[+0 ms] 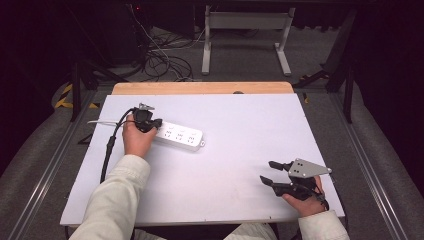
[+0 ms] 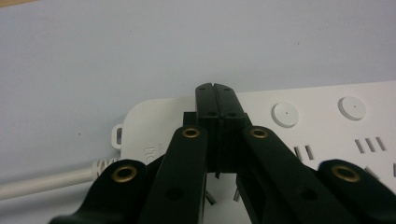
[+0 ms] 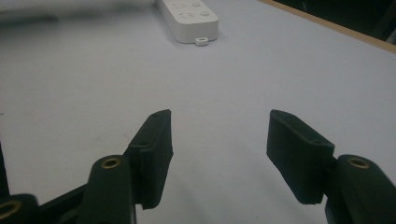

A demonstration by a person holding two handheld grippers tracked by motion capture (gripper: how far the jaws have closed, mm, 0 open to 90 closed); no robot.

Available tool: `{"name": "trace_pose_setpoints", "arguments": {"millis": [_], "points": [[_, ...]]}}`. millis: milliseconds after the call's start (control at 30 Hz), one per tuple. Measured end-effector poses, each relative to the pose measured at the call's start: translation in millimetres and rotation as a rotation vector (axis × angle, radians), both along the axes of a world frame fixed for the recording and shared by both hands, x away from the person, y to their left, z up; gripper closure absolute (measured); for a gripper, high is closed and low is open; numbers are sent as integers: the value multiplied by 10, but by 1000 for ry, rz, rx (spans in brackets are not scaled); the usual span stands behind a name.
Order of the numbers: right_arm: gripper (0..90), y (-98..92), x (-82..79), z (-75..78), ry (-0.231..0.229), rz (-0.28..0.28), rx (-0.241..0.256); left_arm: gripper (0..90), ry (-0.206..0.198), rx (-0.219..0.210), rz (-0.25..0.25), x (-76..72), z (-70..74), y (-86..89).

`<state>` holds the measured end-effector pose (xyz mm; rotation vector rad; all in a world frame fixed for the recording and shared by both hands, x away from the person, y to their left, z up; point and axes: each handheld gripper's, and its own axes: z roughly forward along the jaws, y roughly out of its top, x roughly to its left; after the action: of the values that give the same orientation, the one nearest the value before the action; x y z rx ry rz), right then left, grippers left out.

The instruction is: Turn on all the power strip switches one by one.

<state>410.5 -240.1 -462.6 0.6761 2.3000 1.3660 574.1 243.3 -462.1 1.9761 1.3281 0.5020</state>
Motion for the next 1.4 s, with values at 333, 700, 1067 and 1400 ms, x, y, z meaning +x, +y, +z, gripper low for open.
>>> {"name": "trace_pose_setpoints", "arguments": {"millis": [333,700,1067,1400], "points": [[411,-5,-2,6,-5,-1,2,899,-127,-81,-42,-118,211,-64],[411,-6,-12,12,-12,-1,2,899,-122,-72,-87,-161,225,-154],[410,-9,-12,12,-9,-2,4,899,-80,-20,-119,-131,70,-309],[411,-9,-9,9,-7,-2,5,899,-64,-2,-113,-109,23,-313]]}}
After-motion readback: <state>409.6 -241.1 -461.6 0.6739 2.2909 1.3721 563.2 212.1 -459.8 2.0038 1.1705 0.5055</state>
